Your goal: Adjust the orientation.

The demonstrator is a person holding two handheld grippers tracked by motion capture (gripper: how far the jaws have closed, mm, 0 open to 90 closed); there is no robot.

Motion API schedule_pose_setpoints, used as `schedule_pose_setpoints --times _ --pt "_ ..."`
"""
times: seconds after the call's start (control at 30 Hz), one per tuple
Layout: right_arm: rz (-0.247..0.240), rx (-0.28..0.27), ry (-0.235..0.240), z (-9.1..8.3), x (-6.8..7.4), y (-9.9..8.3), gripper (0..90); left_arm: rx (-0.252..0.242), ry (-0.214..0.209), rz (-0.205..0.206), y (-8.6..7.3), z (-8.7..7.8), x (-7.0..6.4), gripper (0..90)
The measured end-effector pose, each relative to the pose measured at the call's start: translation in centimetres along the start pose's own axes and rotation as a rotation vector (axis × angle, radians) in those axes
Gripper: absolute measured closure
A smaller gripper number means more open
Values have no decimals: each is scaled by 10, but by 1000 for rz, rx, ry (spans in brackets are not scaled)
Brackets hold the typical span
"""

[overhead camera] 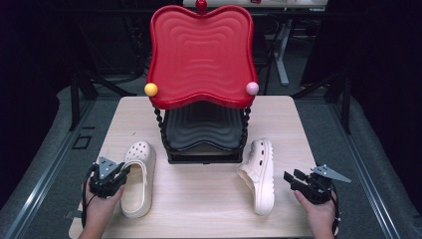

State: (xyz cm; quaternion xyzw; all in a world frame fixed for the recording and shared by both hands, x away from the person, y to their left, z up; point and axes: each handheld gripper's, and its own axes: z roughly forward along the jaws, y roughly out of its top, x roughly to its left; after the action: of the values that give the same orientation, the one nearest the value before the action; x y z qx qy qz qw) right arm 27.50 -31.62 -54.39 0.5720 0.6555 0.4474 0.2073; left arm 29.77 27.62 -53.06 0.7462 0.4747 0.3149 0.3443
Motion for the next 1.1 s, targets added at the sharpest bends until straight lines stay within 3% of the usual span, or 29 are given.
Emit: schedule_pose_setpoints --times 0.13,0.27,0.47,0.5,0.6,0.63,0.7,0.77,0.87,0.97,1.1 --pt "-7 -15 0 -1 2 1 543 -6 -32 24 0 -4 -5 753" --pt "-47 -15 -21 -2 6 2 554 -16 -66 57 1 -7 -14 754" --pt "-99 -39 -21 -7 17 6 588 -7 -82 98 1 -10 -24 753" --pt "-111 -50 -14 -9 20 7 605 -5 -82 100 1 -10 -25 753" --pt "-174 -91 -5 -17 36 13 789 2 -82 99 -1 -11 -24 752" --pt "-174 -91 -5 -17 36 13 789 1 -80 92 -1 -11 -24 752" --pt "-214 -119 34 -20 54 17 843 1 -77 81 -3 -12 -23 747" --pt "-233 -124 44 -19 60 18 849 -1 -87 59 -3 -12 -21 741" --pt "-342 -98 28 -14 79 19 853 -14 -108 34 -4 -11 -20 701" --pt "-396 -82 16 -6 87 19 869 -27 -130 7 -5 -12 -17 637" --pt "-420 -51 8 3 88 20 878 -35 -147 -16 -6 -12 -14 595"
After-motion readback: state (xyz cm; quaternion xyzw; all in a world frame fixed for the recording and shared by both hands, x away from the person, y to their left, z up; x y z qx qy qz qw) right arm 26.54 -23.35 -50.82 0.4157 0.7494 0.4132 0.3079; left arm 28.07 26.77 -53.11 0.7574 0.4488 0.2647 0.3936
